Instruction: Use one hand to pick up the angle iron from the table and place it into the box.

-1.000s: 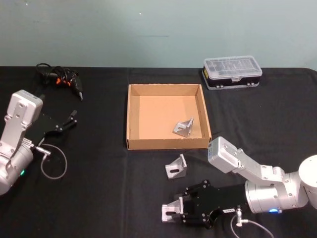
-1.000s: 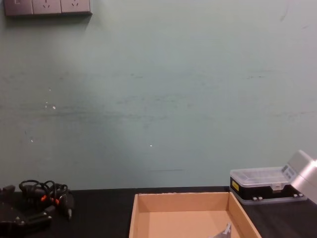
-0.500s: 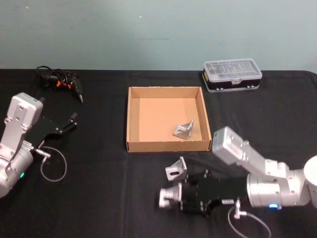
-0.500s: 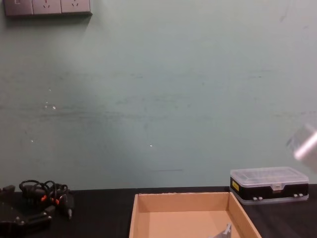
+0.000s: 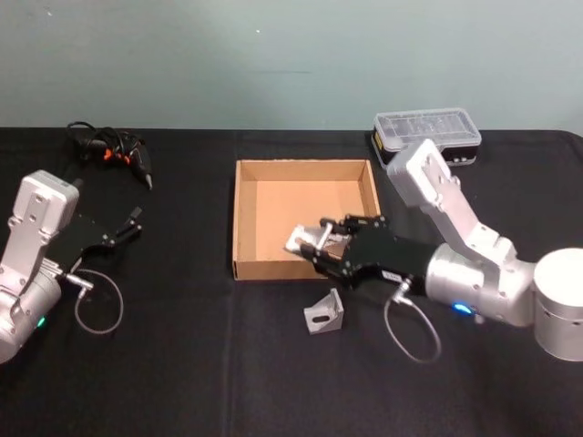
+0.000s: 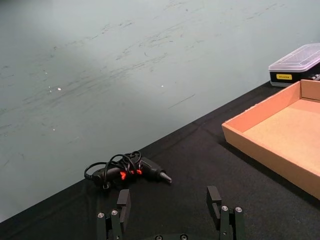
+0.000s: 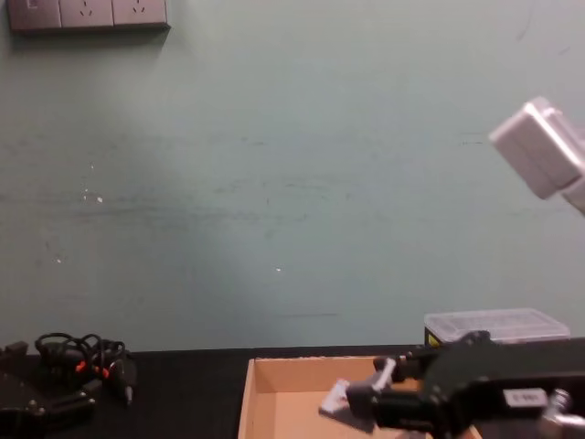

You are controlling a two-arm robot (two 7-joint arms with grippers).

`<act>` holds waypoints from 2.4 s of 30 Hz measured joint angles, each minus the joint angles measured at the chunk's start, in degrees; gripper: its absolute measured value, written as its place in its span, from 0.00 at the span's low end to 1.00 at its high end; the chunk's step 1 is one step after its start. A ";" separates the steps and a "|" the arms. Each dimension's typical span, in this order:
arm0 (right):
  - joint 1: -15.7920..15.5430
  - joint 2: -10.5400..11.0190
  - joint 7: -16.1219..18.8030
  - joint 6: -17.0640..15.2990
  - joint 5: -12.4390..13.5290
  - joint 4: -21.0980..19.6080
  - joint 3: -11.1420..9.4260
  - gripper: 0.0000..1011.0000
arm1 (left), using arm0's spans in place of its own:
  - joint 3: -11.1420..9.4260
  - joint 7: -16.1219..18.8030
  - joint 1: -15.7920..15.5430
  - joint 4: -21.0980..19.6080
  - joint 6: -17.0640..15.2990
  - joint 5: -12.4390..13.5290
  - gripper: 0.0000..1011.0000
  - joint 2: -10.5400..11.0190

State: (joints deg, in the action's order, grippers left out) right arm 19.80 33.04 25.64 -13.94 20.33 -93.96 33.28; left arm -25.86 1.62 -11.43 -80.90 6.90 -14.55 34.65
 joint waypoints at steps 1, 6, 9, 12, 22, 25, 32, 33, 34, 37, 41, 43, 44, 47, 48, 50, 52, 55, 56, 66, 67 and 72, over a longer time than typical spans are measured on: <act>0.19 -0.78 -0.67 -0.27 -0.14 0.42 -0.15 0.45 | 0.00 0.00 0.00 0.00 0.00 0.00 0.99 0.00; 1.70 -5.22 -4.04 -2.04 -1.40 3.93 -0.71 0.45 | 0.00 0.00 0.00 0.00 0.00 0.00 0.99 0.00; 2.87 -7.42 -5.31 -3.20 -2.29 6.29 -0.73 0.45 | 0.00 0.00 0.00 0.00 0.00 0.00 0.99 0.00; 4.07 -9.21 -6.07 -4.34 -2.93 8.61 -0.82 0.45 | 0.00 0.00 0.00 0.00 0.00 0.00 0.99 0.00; 8.47 -14.40 -6.38 -6.00 -4.55 17.21 -0.92 0.45 | 0.00 0.00 0.00 0.00 0.00 0.00 0.99 0.00; 9.89 -15.86 -6.05 -6.03 -5.04 20.01 -0.89 0.45 | 0.00 0.00 0.00 0.00 0.00 0.00 0.99 0.00; 13.10 -18.69 -3.96 -5.67 -6.02 25.89 -0.33 0.45 | 0.00 0.00 0.00 0.00 0.00 0.00 0.99 0.00; 13.57 -19.13 -3.51 -5.56 -6.36 26.94 -0.17 0.45 | 0.00 0.00 0.00 0.00 0.00 0.00 0.99 0.00; 13.57 -19.13 -3.51 -5.56 -6.36 26.94 -0.17 0.45 | 0.00 0.00 0.00 0.00 0.00 0.00 0.99 0.00; 14.20 -19.86 -2.80 -5.44 -7.21 28.51 0.26 0.45 | 0.00 0.00 0.00 0.00 0.00 0.00 0.99 0.00; 14.22 -20.12 -2.31 -5.58 -7.89 29.06 0.35 0.45 | 0.00 0.00 0.00 0.00 0.00 0.00 0.99 0.00; 14.08 -20.15 -2.08 -5.65 -8.19 29.14 0.32 0.45 | 0.00 0.00 0.00 0.00 0.00 0.00 0.99 0.00; 14.01 -20.15 -1.99 -5.70 -8.28 29.14 0.28 0.45 | 0.00 0.00 0.00 0.00 0.00 0.00 0.99 0.00; 13.79 -20.11 -1.74 -5.80 -8.57 29.10 0.14 0.47 | 0.00 0.00 0.00 0.00 0.00 0.00 0.99 0.00; 13.67 -20.08 -1.61 -5.80 -8.69 29.03 -0.04 0.50 | 0.00 0.00 0.00 0.00 0.00 0.00 0.99 0.00; 13.49 -20.07 -1.43 -5.73 -8.90 28.86 -0.32 0.58 | 0.00 0.00 0.00 0.00 0.00 0.00 0.99 0.00; 13.28 -20.06 -1.32 -5.60 -9.08 28.61 -0.65 0.64 | 0.00 0.00 0.00 0.00 0.00 0.00 0.99 0.00; 12.96 -20.01 -1.28 -5.39 -9.23 28.21 -1.07 0.71 | 0.00 0.00 0.00 0.00 0.00 0.00 0.99 0.00; 12.72 -19.94 -1.27 -5.16 -9.34 27.84 -1.36 0.74 | 0.00 0.00 0.00 0.00 0.00 0.01 0.99 0.00; 9.92 -17.92 -0.95 -3.95 -9.15 22.97 -3.82 0.99 | 0.00 0.00 0.00 0.00 0.00 0.00 0.99 0.00; 9.60 -17.58 -0.87 -3.83 -9.02 22.39 -4.06 0.99 | 0.00 0.00 0.00 0.00 0.00 0.00 0.99 0.00; 7.46 -15.42 -0.38 -3.30 -7.99 18.51 -5.64 0.99 | 0.00 0.00 0.00 0.00 0.00 0.00 0.99 0.00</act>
State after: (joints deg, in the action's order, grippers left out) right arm 27.26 17.62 25.26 -17.24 12.35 -75.45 27.64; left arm -25.86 1.62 -11.43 -80.90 6.91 -14.55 34.64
